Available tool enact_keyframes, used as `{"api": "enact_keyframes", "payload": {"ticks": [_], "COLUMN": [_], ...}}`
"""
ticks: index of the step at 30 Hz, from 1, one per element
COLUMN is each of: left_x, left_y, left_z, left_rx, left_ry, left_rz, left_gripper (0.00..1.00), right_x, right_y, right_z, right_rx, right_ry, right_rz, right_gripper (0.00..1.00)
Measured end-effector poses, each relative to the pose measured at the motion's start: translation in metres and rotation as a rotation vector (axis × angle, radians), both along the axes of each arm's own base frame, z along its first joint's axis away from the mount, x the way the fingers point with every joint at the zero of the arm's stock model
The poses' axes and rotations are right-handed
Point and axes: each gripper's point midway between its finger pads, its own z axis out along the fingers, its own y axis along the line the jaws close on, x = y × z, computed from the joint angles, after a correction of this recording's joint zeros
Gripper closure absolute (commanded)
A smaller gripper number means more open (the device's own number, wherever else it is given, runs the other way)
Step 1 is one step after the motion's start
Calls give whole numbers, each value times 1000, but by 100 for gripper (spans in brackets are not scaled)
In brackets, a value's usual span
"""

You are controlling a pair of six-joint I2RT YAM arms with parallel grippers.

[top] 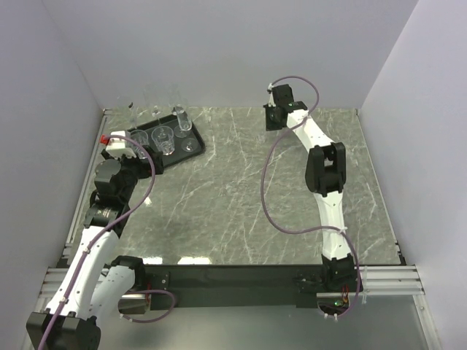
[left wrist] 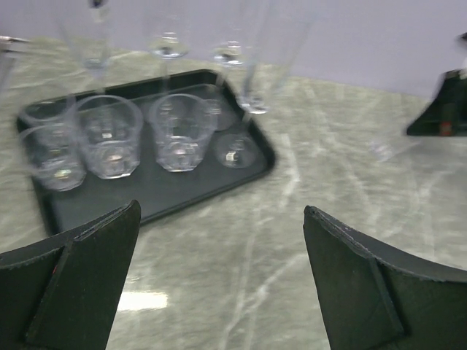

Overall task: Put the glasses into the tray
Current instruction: Grab a glass with a robot arm, then pass the glass from one robot arm to another

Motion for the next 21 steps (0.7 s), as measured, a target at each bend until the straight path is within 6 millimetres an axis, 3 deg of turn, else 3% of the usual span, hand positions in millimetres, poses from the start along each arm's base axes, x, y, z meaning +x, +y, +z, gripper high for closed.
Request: {"api": "enact_keyframes", "payload": {"ticks": [6,11,15,17,21], "left_x": [7,15,16,13,-5], "left_y": [-32,-70,-96,-111,-158], "left_z": [1,-21,-26,-27,-36], "left_rx": [-155,-373,-567,-632,-704], "left_ry": [14,143,232,270,387], "left_rz": [-128,-258,-330,-352,-413], "left_gripper": [1,2,5,5,10], "right_x": [-54,-108,-142,-159,-192], "right_y": [1,12,20,23,30], "right_z": [17,72,109,117,109], "right_rx": [-28,-17,-27,-46,-105], "right_ry": [23,-71,-173,-207,-216], "right_rz": [75,224,318,357,424], "right_gripper": [97,96,96,96,95]}}
